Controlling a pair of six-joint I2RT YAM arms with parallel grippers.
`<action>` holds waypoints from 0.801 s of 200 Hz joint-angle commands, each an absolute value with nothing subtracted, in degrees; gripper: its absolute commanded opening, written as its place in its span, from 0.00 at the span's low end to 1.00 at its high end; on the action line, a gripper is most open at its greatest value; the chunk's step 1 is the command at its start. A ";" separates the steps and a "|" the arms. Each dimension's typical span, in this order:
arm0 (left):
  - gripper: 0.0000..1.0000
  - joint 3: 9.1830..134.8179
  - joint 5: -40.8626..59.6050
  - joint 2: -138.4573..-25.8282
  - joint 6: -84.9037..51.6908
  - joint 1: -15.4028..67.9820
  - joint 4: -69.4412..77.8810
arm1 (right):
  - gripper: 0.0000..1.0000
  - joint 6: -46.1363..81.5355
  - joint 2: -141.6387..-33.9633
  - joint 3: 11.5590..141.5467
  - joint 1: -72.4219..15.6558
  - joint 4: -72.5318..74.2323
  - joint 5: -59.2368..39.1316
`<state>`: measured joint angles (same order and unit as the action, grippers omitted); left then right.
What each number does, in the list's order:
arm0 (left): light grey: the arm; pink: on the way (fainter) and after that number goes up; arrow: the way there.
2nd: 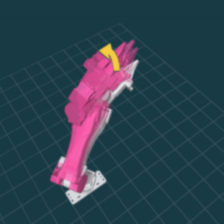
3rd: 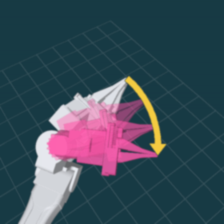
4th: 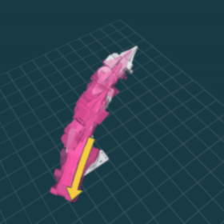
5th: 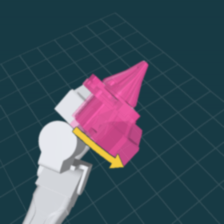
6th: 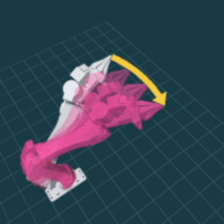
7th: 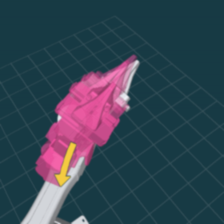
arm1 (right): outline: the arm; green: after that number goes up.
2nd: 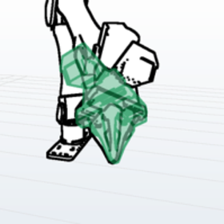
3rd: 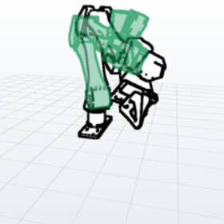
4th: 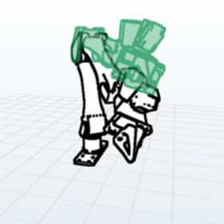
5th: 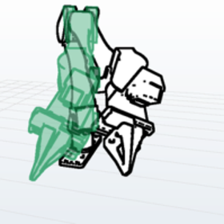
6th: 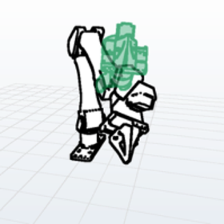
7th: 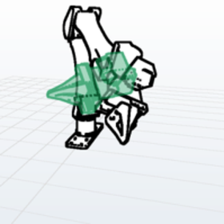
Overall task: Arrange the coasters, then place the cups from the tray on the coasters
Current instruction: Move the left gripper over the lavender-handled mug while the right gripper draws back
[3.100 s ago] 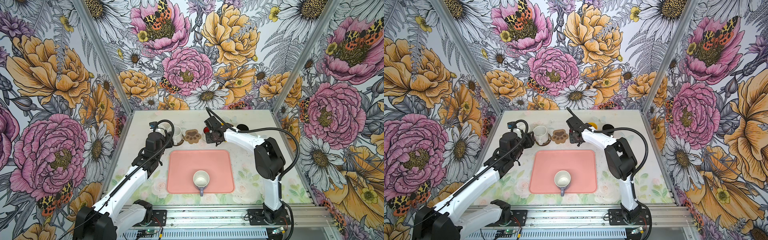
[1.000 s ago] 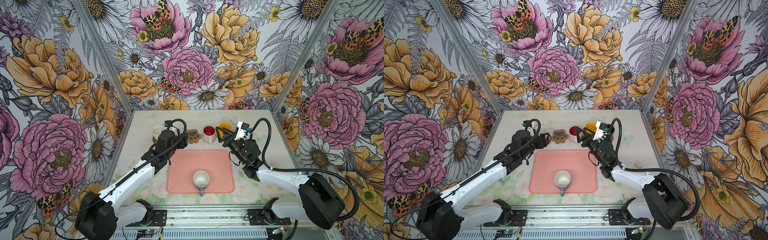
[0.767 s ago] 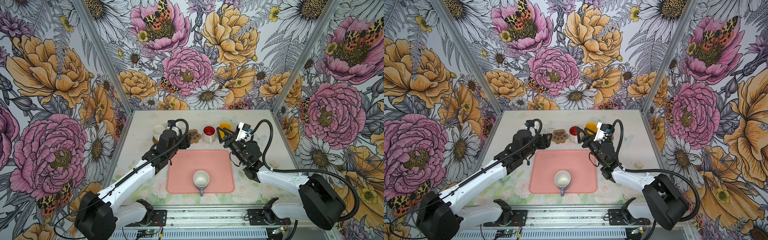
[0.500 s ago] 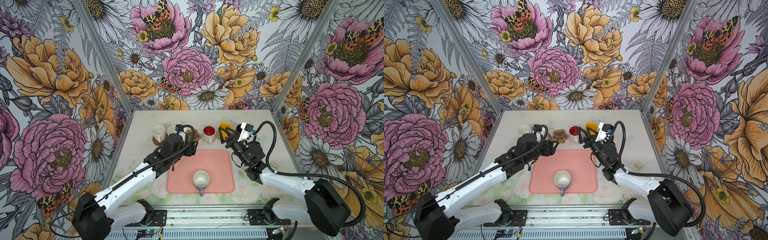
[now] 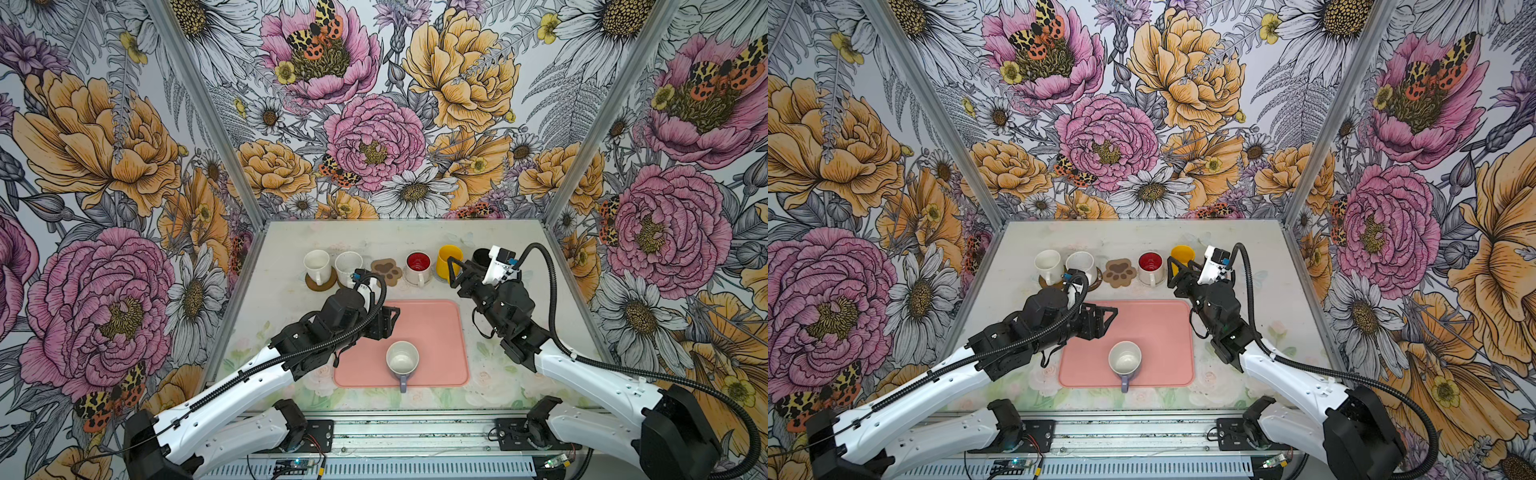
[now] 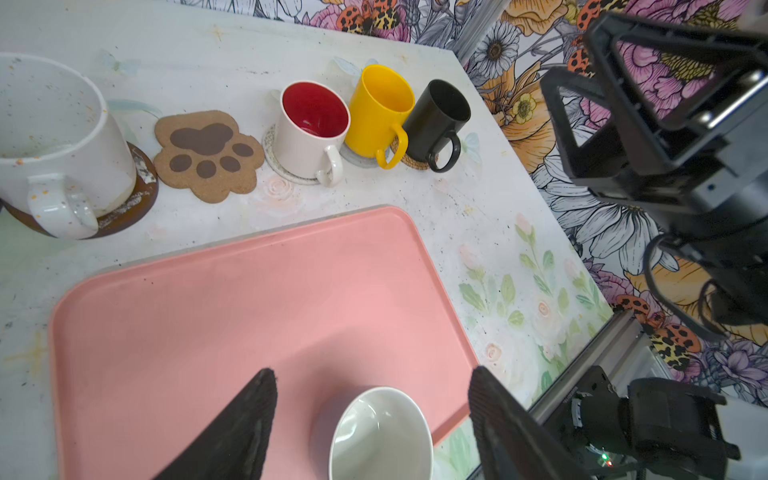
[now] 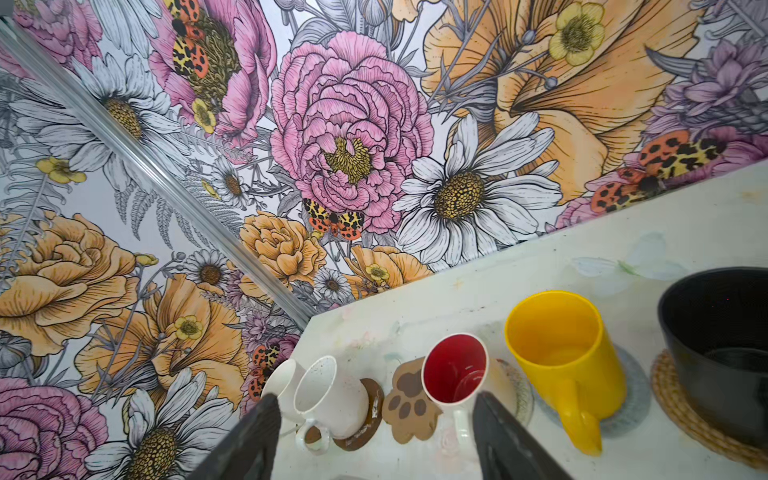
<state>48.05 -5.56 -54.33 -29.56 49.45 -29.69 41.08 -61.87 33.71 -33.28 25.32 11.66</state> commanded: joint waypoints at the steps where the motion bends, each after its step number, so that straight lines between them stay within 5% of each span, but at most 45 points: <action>1: 0.74 46.93 -7.11 -54.31 -32.89 51.18 -35.72 | 0.75 40.14 -60.08 35.70 -33.04 19.35 16.45; 160: 0.72 46.35 -2.11 -64.09 -42.58 66.80 -43.85 | 0.74 41.66 -61.09 36.83 -32.59 15.38 18.64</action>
